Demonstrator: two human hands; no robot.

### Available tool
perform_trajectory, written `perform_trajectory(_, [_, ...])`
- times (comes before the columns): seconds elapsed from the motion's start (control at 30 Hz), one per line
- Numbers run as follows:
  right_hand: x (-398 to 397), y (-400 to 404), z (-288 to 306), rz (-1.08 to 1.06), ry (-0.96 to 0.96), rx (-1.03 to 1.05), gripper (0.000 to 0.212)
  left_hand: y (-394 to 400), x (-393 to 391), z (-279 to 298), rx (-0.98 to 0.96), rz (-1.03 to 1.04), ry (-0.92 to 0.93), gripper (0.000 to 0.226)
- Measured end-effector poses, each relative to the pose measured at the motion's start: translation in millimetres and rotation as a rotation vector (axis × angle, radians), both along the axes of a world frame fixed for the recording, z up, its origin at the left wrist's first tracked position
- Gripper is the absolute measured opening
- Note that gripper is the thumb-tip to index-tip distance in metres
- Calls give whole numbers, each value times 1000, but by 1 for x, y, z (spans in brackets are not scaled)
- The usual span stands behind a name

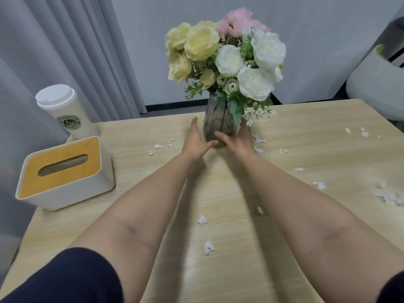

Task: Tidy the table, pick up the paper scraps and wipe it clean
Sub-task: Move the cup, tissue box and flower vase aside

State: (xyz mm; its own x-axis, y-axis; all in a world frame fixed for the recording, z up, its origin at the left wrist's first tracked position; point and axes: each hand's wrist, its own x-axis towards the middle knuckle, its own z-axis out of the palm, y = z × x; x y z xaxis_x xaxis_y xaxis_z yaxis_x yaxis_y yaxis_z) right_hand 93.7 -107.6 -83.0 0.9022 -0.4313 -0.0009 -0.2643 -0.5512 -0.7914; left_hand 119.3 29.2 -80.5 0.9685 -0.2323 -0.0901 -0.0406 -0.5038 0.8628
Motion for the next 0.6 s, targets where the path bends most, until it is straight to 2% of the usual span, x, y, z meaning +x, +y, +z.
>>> perform_trajectory(0.17, [21, -12, -11, 24, -66, 220, 86, -16, 20, -14, -20, -13, -67, 104])
perform_trajectory(0.3, [23, -17, -16, 84, -121, 371, 73, -21, 20, -19, -170, -47, -120, 89])
perform_trajectory(0.37, [24, -17, -16, 80, -133, 384, 70, -24, 18, -20, -223, -15, -139, 80])
perform_trajectory(0.43, [26, -15, -15, 83, -147, 397, 56, -26, 17, -22, -260, 24, -140, 73])
perform_trajectory(0.53, [31, -11, -6, 103, -131, 377, 32, -24, 21, -20, -285, 82, -137, 74])
perform_trajectory(0.6, [39, -5, 5, 159, -129, 347, 25, -17, 28, -15, -267, 132, -147, 76])
